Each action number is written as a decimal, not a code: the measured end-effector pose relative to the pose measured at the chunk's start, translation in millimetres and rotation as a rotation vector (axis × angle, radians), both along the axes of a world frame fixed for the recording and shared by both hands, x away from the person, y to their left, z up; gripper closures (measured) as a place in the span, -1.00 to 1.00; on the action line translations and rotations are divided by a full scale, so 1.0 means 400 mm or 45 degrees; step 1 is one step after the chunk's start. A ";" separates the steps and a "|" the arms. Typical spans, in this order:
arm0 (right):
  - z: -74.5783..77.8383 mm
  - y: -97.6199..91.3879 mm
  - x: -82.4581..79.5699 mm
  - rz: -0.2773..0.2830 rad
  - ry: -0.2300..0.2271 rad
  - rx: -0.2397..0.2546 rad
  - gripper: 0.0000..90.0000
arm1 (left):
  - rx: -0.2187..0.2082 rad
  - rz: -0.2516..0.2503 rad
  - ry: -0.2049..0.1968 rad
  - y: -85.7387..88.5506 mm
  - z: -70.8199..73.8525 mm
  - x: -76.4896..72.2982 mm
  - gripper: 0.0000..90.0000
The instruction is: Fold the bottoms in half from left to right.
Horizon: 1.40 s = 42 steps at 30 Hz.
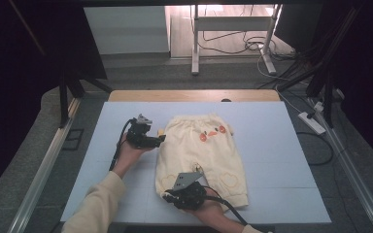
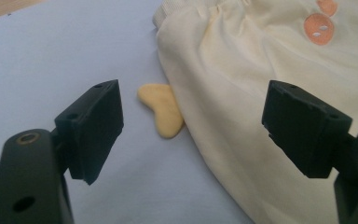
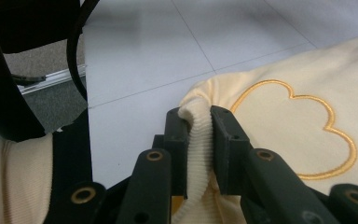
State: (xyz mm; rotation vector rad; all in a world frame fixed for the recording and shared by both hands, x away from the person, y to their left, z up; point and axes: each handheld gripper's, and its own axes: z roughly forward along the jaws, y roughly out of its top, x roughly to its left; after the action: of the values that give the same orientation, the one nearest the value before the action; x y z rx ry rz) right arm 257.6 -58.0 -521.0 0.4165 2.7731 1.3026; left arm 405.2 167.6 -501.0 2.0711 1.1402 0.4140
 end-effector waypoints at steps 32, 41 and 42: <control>-0.005 0.001 -0.004 0.001 -0.004 -0.002 0.71 | 0.009 0.013 0.021 -0.020 -0.025 0.050 -0.47; -0.008 0.002 -0.004 -0.001 -0.004 -0.004 0.70 | 0.041 -0.010 0.050 -0.034 -0.043 0.055 -0.45; -0.008 0.002 -0.004 -0.001 -0.004 -0.004 0.70 | 0.046 -0.012 0.051 -0.037 -0.045 0.056 -0.45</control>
State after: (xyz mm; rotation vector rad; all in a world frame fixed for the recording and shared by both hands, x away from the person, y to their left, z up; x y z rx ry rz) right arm 255.8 -57.2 -524.2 0.4152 2.7719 1.2975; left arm 427.4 152.9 -519.1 2.1235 1.1540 0.3929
